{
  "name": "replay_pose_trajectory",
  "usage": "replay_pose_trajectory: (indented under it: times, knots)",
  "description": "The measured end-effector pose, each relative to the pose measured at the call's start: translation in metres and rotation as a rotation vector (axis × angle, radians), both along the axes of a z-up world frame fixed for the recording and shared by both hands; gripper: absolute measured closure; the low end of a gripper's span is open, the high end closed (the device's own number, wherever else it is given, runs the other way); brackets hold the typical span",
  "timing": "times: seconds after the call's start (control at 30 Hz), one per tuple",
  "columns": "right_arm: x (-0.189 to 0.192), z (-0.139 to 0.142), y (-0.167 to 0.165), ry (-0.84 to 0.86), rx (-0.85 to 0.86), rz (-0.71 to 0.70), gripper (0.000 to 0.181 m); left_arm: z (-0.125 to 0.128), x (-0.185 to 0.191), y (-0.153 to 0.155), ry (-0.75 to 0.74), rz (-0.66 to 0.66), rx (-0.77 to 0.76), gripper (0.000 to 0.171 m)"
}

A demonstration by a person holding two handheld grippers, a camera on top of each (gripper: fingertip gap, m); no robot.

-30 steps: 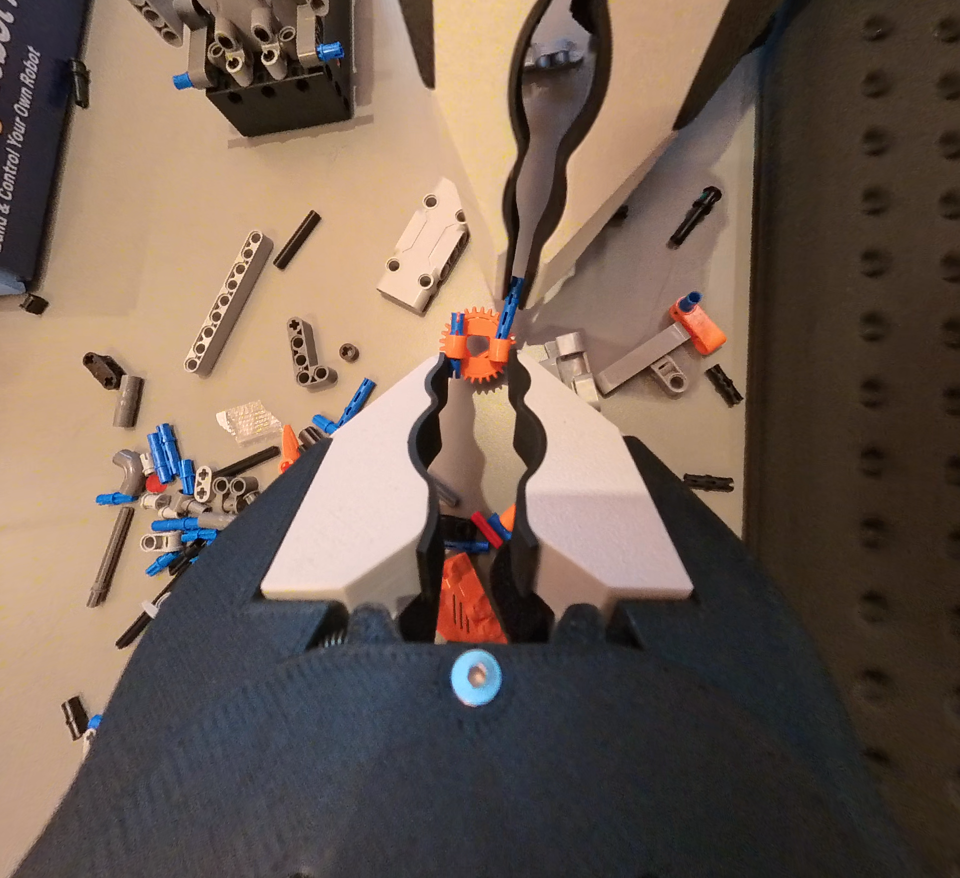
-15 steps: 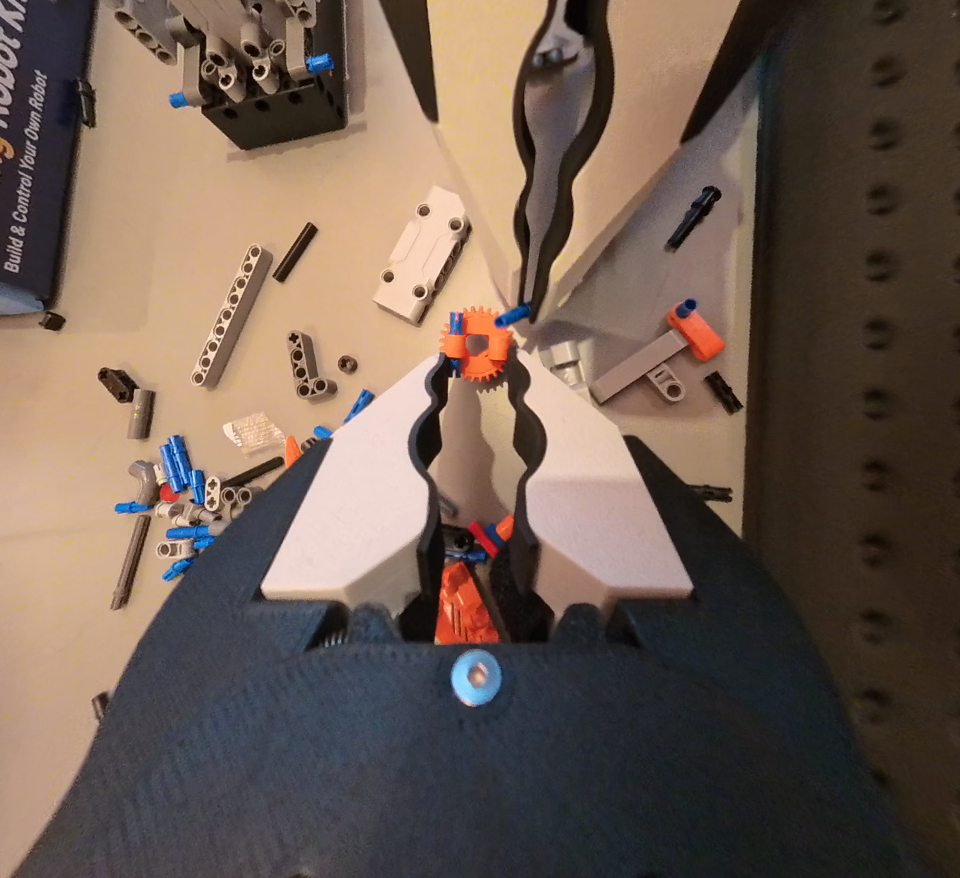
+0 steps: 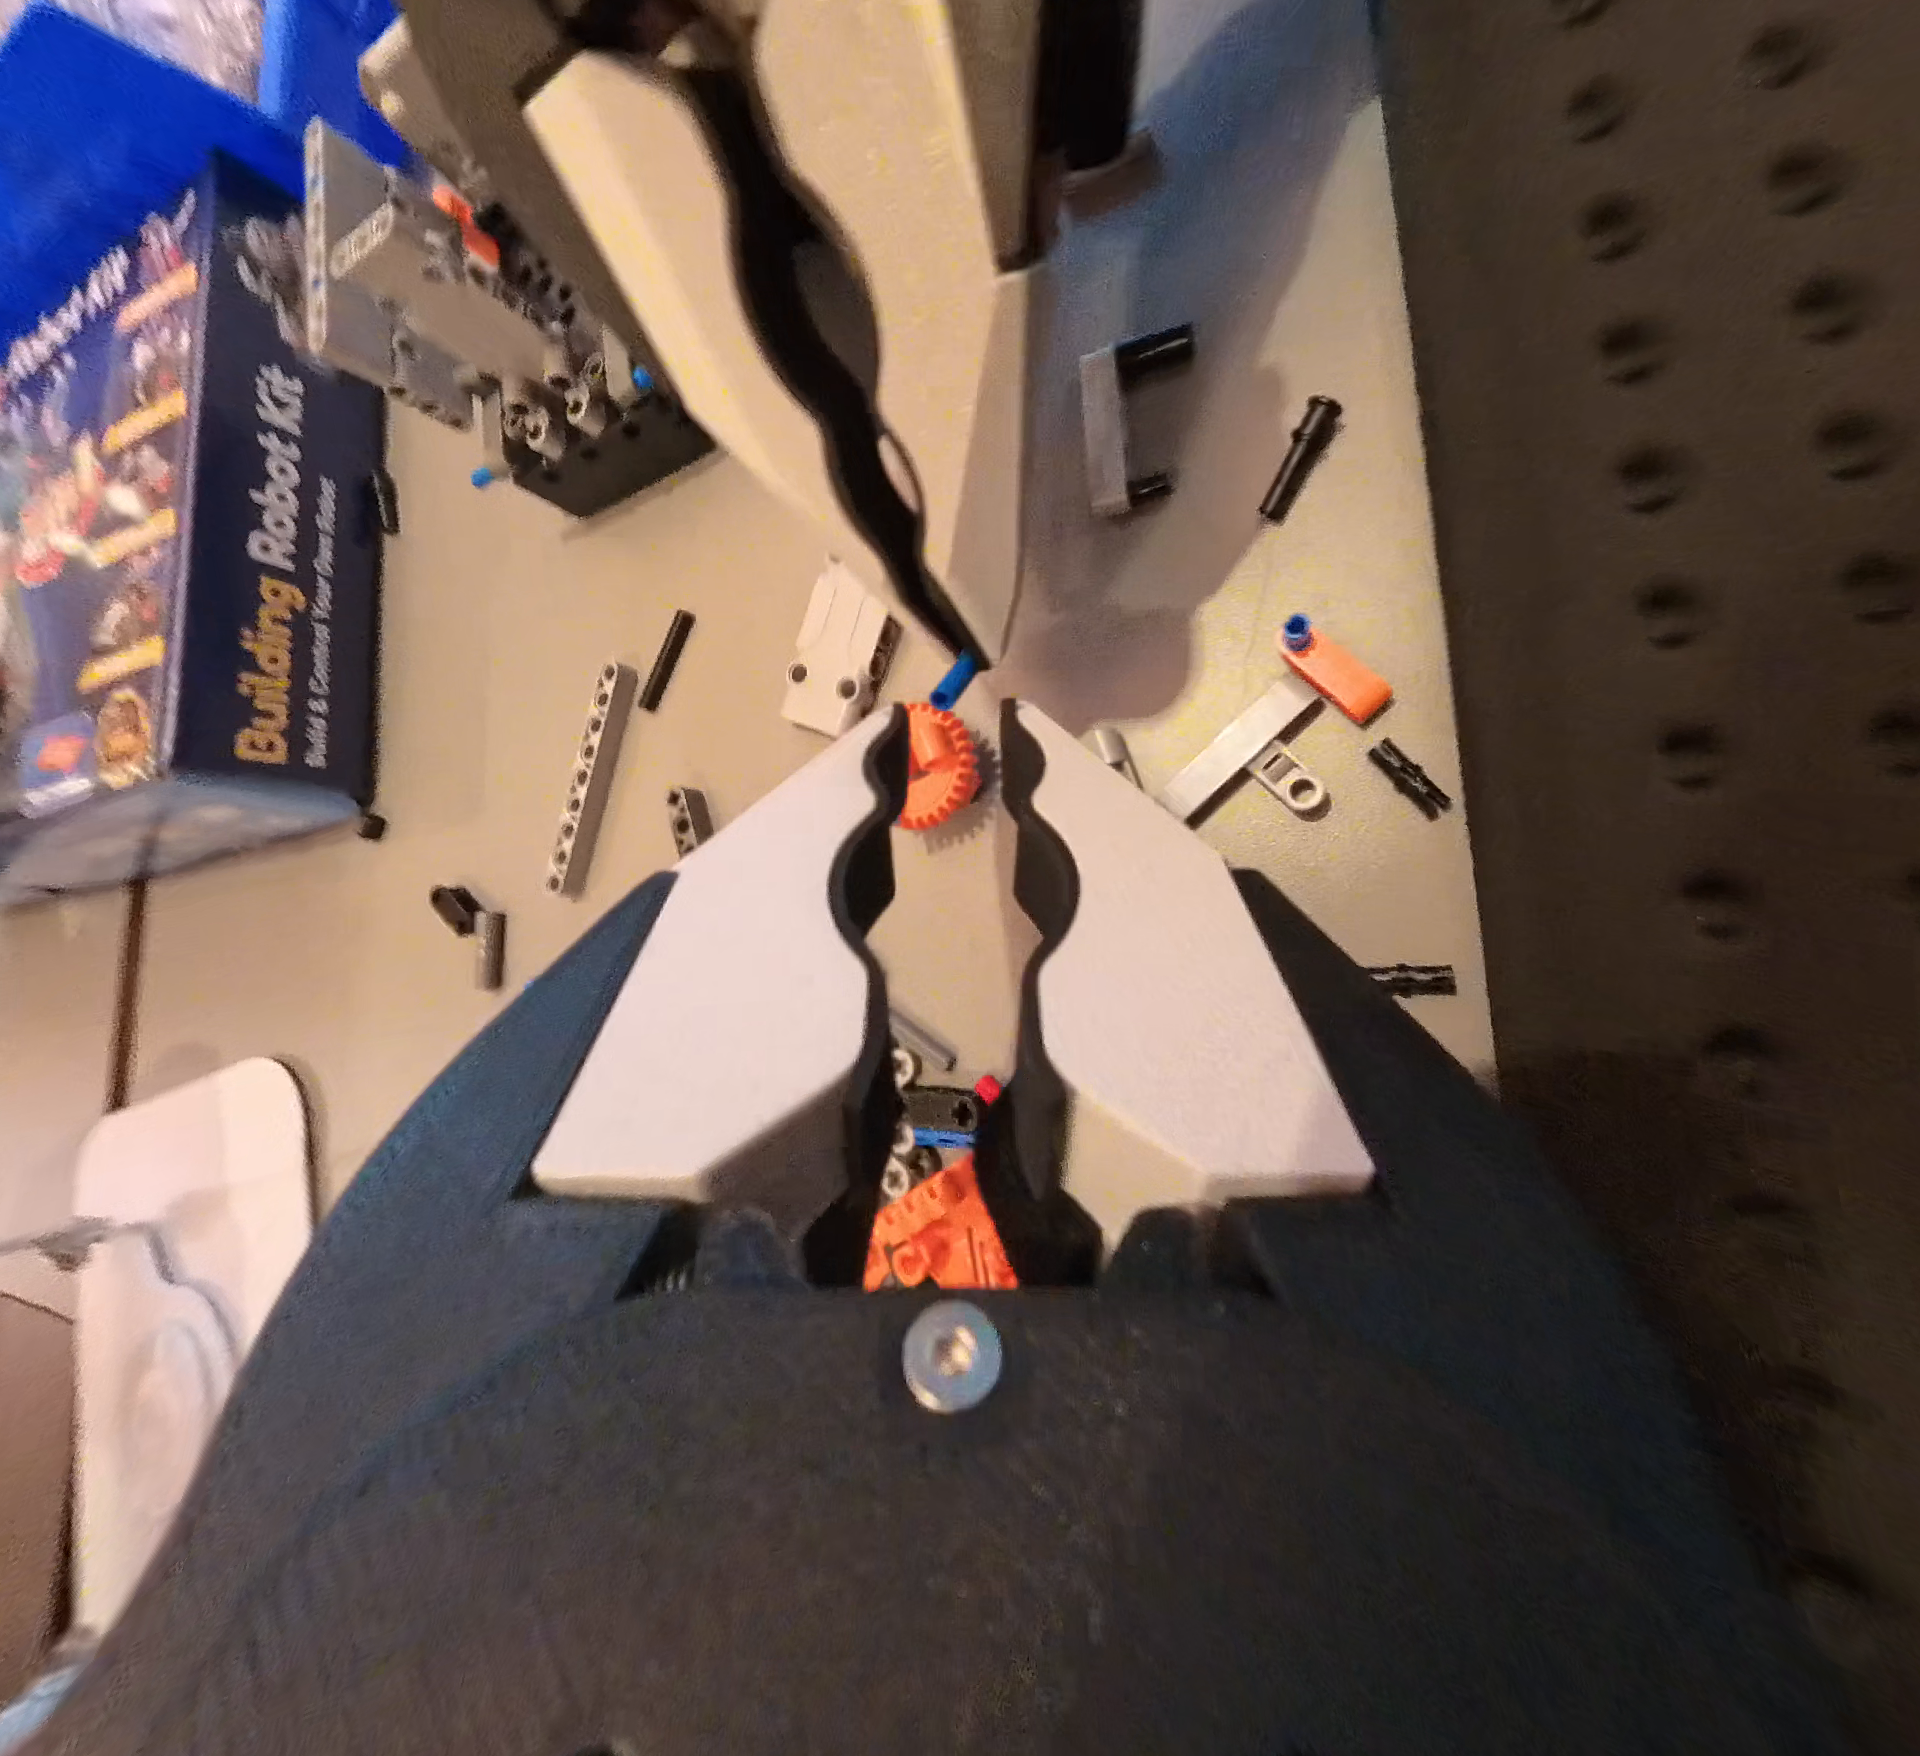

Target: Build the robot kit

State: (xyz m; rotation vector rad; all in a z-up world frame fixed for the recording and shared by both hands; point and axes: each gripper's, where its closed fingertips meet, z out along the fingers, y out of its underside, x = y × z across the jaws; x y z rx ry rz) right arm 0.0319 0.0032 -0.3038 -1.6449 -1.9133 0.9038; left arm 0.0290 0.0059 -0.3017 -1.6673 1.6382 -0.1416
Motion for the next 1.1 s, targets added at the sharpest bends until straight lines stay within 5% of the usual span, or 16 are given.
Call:
replay_pose_trajectory:
  times: [0.2,0.73,1.1]
  knots:
    - [0.001,0.001,-0.001,0.005,-0.018,0.002,0.179,0.000,0.004,-0.001,0.032,-0.013,0.069,0.168]
    - [0.000,0.035,0.003,0.210,-0.230,-0.025,0.169,0.035,0.008,0.002,-0.158,0.008,0.114,0.170]
    - [0.003,0.049,0.002,0.268,-0.203,0.002,0.178,0.043,0.007,0.002,-0.239,0.008,0.076,0.171]
